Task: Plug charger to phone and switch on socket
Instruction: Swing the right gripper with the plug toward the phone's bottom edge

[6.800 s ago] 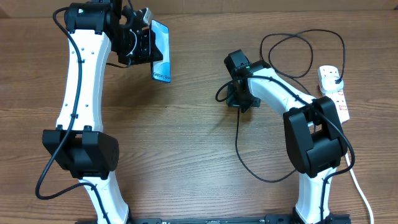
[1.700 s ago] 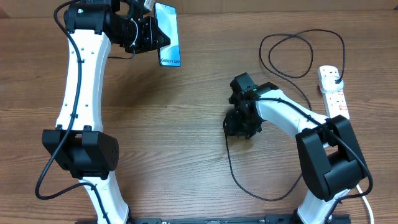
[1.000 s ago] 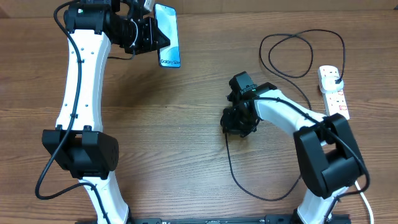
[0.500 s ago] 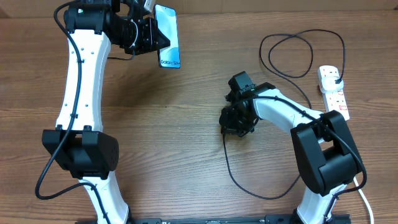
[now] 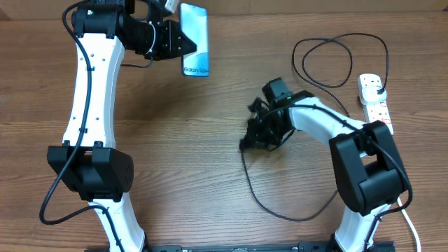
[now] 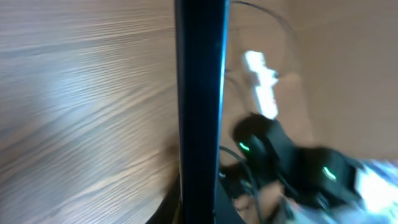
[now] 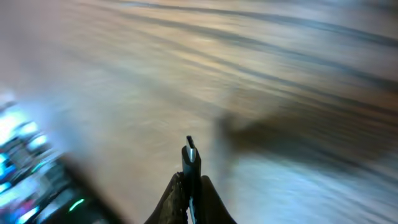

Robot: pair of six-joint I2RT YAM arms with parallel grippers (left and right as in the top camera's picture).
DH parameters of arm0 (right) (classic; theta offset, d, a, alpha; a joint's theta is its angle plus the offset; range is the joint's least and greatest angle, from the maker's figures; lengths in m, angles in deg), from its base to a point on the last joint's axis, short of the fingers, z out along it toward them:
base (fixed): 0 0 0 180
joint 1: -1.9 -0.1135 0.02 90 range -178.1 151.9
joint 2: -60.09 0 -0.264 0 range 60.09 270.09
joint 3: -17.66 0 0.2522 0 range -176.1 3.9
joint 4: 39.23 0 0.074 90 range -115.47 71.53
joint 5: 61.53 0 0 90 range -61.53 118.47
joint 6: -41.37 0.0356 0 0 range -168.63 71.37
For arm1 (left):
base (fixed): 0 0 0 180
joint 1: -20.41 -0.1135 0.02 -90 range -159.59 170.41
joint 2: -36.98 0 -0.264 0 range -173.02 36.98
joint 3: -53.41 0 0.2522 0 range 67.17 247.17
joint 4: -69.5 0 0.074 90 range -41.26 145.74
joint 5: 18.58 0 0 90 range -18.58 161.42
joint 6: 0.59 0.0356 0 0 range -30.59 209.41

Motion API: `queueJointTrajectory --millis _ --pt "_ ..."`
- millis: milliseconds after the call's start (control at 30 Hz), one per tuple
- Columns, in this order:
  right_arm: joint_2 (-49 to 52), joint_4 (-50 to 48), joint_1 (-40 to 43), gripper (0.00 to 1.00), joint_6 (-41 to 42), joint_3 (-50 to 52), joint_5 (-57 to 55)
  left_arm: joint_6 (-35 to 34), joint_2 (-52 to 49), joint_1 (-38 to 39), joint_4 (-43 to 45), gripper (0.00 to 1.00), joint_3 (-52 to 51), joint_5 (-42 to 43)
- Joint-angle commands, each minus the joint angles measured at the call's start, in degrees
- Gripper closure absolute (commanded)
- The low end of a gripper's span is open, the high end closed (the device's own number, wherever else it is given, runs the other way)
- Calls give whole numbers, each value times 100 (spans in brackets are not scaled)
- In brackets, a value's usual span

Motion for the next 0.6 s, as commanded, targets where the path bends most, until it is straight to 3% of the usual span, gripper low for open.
queueJointTrajectory --millis 0,200,567 --pt "-470 -35 302 96 -1130 -232 2192 964 48 -28 31 96 52 1917" --pt "-949 0 595 96 -1499 -232 3383 1078 48 -26 28 96 52 2542" --pt "-2131 -170 601 96 -1375 -271 3287 697 48 -22 2 96 52 3001"
